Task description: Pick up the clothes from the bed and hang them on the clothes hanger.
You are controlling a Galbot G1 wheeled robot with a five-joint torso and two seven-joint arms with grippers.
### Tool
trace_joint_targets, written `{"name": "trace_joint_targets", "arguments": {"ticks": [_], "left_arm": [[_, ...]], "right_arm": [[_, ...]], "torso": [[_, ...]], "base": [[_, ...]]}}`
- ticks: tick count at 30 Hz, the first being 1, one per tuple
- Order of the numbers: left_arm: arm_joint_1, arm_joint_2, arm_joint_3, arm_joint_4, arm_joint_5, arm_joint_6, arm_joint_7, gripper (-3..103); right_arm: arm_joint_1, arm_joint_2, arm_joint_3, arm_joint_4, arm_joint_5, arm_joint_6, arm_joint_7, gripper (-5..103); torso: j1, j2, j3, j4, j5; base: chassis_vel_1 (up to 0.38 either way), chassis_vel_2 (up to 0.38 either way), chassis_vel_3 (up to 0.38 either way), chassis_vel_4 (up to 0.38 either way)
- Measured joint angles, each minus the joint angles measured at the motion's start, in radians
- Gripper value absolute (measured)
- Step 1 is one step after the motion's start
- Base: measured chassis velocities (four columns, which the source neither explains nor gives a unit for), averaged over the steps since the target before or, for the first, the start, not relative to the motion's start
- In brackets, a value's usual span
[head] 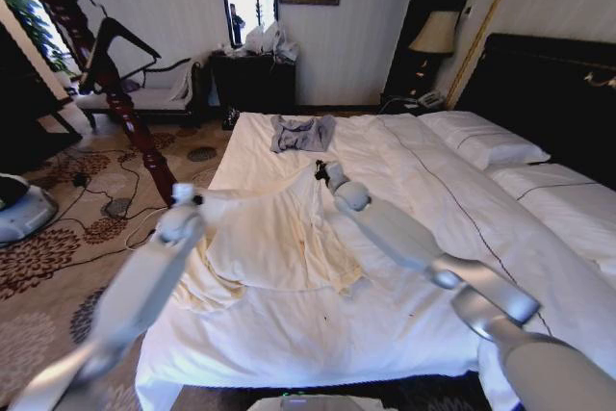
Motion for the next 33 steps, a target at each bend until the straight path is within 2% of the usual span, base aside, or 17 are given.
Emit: {"name": "trace_joint_targets", "arguments": {"ticks": [3,6,13,15,16,17,19,21,22,24,25,26,27,28,30,31,33], "left_arm": [[-0.071,-0.042,0.048,0.064,-0.006,-0.009,-0.013,1],[-0.162,-0.136,0.099,0.181,-0.035,-0.016,-0.047,1],[-0.181,-0.260,0.119,0.306,-0.023,-0.038,-0.058,1],[-0.174,-0.297,0.117,0.353,-0.019,-0.069,-0.057,1],[-0.169,-0.318,0.108,0.372,-0.039,-0.077,-0.062,-1],[-0.169,-0.318,0.108,0.372,-0.039,-0.077,-0.062,-1],[-0.151,-0.330,0.095,0.362,-0.121,-0.042,-0.101,3],[-0.118,-0.295,0.091,0.295,-0.260,0.029,-0.167,14],[-0.118,-0.295,0.091,0.295,-0.260,0.029,-0.167,14],[-0.088,-0.229,0.097,0.215,-0.369,0.053,-0.200,25],[-0.072,-0.184,0.103,0.174,-0.398,0.055,-0.202,30],[-0.072,-0.184,0.103,0.174,-0.398,0.055,-0.202,30],[-0.049,-0.126,0.109,0.117,-0.431,0.056,-0.201,36],[-0.031,-0.089,0.111,0.076,-0.452,0.056,-0.199,36],[0.030,0.002,0.099,-0.031,-0.497,0.056,-0.198,46],[0.030,0.002,0.099,-0.031,-0.497,0.056,-0.198,46],[0.082,0.066,0.070,-0.122,-0.526,0.057,-0.193,57]], "right_arm": [[-0.005,0.015,0.010,-0.028,-0.020,0.012,0.000,0],[-0.019,0.044,0.019,-0.048,-0.030,0.035,0.001,0],[-0.053,0.073,0.030,-0.068,-0.024,0.061,0.000,0],[-0.069,0.075,0.033,-0.069,0.021,0.071,-0.016,-2],[-0.080,0.073,0.036,-0.053,0.079,0.070,-0.035,3],[-0.080,0.073,0.036,-0.053,0.079,0.070,-0.035,3],[-0.101,0.057,0.048,0.001,0.231,0.043,-0.066,14],[-0.134,0.015,0.073,0.104,0.420,-0.067,-0.074,25],[-0.134,0.015,0.073,0.104,0.420,-0.067,-0.074,25],[-0.163,-0.048,0.091,0.192,0.526,-0.178,-0.045,30],[-0.178,-0.083,0.098,0.229,0.552,-0.223,-0.022,36],[-0.178,-0.083,0.098,0.229,0.552,-0.223,-0.022,36],[-0.196,-0.121,0.107,0.273,0.573,-0.275,0.006,41],[-0.208,-0.152,0.115,0.313,0.596,-0.319,0.040,46],[-0.244,-0.220,0.145,0.429,0.682,-0.410,0.149,57],[-0.244,-0.220,0.145,0.429,0.682,-0.410,0.149,57],[-0.276,-0.266,0.176,0.527,0.740,-0.446,0.205,62]], "torso": [[-0.001,0.000,-0.001,-0.0004,0.0005],[-0.001,0.000,0.000,0.0003,0.0004],[-0.001,0.000,0.000,0.0000,0.0003],[-0.001,0.000,0.000,0.0005,0.0000],[-0.001,0.000,0.000,0.0003,0.0002],[-0.001,0.000,0.000,0.0003,0.0002],[0.000,0.000,0.000,-0.0001,0.0000],[-0.001,0.000,0.000,-0.0001,0.0002],[-0.001,0.000,0.000,-0.0001,0.0002],[-0.001,0.001,-0.001,0.0008,-0.0002],[-0.001,0.001,-0.001,0.0005,-0.0003],[-0.001,0.001,-0.001,0.0005,-0.0003],[-0.001,0.001,-0.001,0.0003,-0.0001],[-0.001,0.001,-0.001,0.0002,0.0006],[-0.001,0.001,-0.001,-0.0003,-0.0006],[-0.001,0.001,-0.001,-0.0003,-0.0006],[-0.001,0.001,-0.001,0.0003,0.0001]], "base": [[0.000,0.000,0.000,0.000],[0.000,0.000,0.000,0.000],[0.000,0.000,0.000,0.000],[0.000,0.000,0.000,0.000],[0.000,0.000,0.000,0.000],[0.000,0.000,0.000,0.000],[0.000,0.000,0.000,0.000],[0.000,0.000,0.000,0.000],[0.000,0.000,0.000,0.000],[0.000,0.000,0.000,0.000],[0.000,0.000,0.000,0.000],[0.000,0.000,0.000,0.000],[0.000,0.000,0.000,0.000],[0.000,0.000,0.000,0.000],[0.000,0.000,0.000,0.000],[0.000,0.000,0.000,0.000],[0.000,0.000,0.000,0.000]]}}
